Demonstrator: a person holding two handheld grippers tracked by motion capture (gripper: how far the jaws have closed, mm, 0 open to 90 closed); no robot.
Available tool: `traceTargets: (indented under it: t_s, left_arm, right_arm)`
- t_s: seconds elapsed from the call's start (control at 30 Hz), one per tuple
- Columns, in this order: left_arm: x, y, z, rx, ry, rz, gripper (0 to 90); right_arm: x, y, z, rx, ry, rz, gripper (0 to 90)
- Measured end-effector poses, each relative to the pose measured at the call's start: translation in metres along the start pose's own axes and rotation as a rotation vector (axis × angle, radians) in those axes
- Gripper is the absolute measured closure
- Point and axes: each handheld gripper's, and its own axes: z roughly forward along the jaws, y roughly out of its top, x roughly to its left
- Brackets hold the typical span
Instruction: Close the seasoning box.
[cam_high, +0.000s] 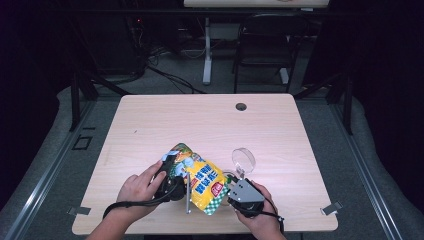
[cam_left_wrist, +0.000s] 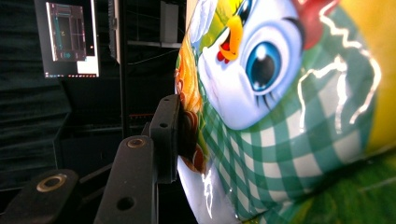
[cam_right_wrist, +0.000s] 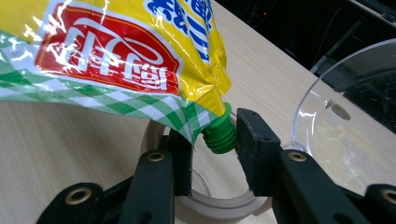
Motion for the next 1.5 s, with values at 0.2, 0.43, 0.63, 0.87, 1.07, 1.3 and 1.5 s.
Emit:
traceTargets:
  t_s: [0.2, 0.43, 0.63, 0.87, 1.07, 1.3, 1.5]
  left_arm:
    - [0.001, 0.002, -0.001, 0.003, 0.002, 0.008, 59.4]
    - [0.003, 0.003, -0.002, 0.013, 0.004, 0.020, 59.4]
    - [0.004, 0.005, -0.003, 0.010, 0.012, 0.032, 59.4]
    - [0.005, 0.006, -0.004, 0.020, 0.005, 0.036, 59.4]
    - [0.006, 0.008, -0.004, 0.012, 0.015, 0.040, 59.4]
    - [0.008, 0.010, -0.006, 0.019, 0.018, 0.054, 59.4]
    - [0.009, 0.012, -0.007, 0.022, 0.028, 0.065, 59.4]
  right_arm:
    - [0.000, 0.000, 0.000, -0.002, -0.001, 0.003, 67.9]
    - [-0.001, -0.001, 0.000, -0.004, 0.000, 0.007, 67.9]
    - [-0.002, -0.001, 0.000, -0.010, -0.001, 0.013, 67.9]
    - [-0.003, -0.002, -0.001, -0.014, 0.000, 0.018, 67.8]
    - [-0.004, -0.002, -0.002, -0.014, -0.001, 0.026, 67.9]
    - [-0.006, -0.002, -0.002, -0.019, 0.004, 0.033, 67.9]
    - [-0.007, -0.003, -0.002, -0.022, 0.010, 0.043, 68.0]
